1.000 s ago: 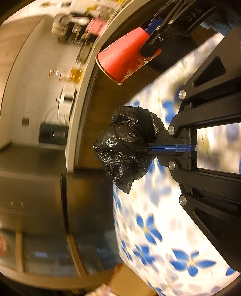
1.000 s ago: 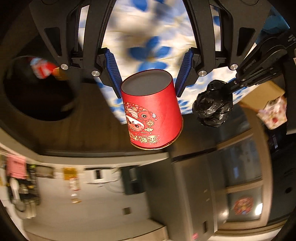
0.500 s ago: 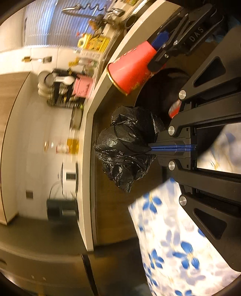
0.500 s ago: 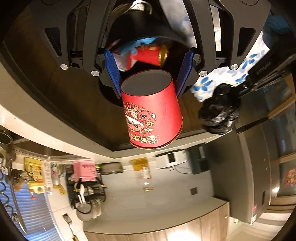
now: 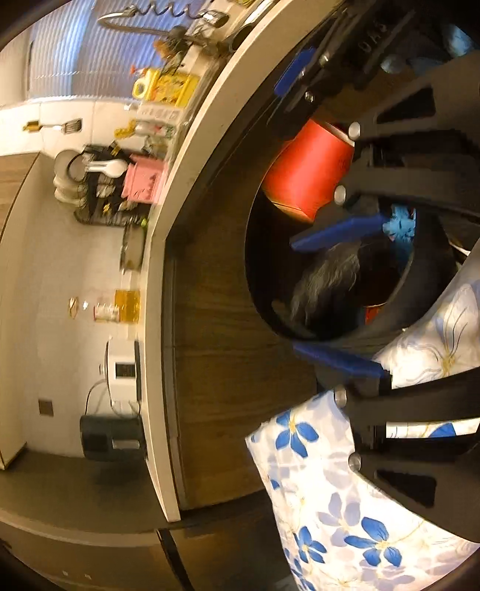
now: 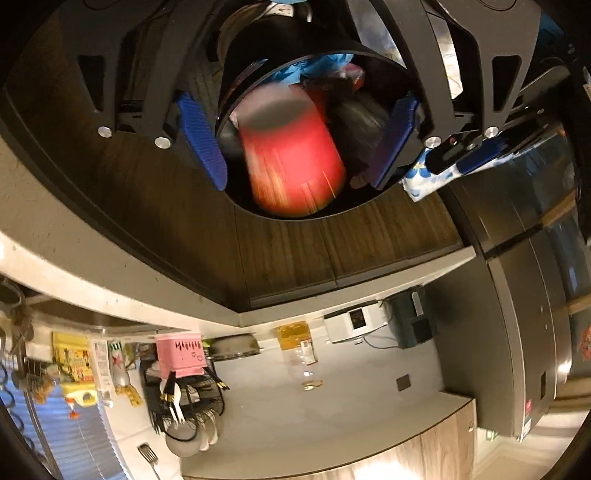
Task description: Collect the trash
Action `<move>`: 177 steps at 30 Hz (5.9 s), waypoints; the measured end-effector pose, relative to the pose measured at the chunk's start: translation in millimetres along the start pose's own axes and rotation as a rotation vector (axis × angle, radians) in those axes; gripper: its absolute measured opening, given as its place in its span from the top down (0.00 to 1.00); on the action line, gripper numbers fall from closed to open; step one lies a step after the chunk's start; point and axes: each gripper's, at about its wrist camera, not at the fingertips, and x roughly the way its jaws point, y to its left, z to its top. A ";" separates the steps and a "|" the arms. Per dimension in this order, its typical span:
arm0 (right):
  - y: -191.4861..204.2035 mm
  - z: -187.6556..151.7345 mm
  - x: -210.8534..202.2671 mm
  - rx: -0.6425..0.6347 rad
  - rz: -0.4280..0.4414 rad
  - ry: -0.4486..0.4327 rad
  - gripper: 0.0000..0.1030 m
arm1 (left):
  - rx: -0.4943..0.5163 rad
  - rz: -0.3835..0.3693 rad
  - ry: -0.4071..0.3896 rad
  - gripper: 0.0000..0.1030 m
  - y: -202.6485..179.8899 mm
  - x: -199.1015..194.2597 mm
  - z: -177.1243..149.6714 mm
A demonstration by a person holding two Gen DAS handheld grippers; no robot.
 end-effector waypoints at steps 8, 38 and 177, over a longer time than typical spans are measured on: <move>-1.4 -3.7 -8.2 -0.004 -0.052 0.019 0.06 | -0.067 0.091 -0.016 0.18 25.2 -16.8 -4.6; 84.0 -72.5 -119.9 -0.207 -0.134 0.065 0.05 | -0.036 0.325 -0.057 0.05 51.9 -164.2 -78.4; 131.4 -86.8 -229.7 -0.221 0.016 -0.064 0.05 | -0.012 0.423 -0.150 0.07 62.9 -273.0 -114.5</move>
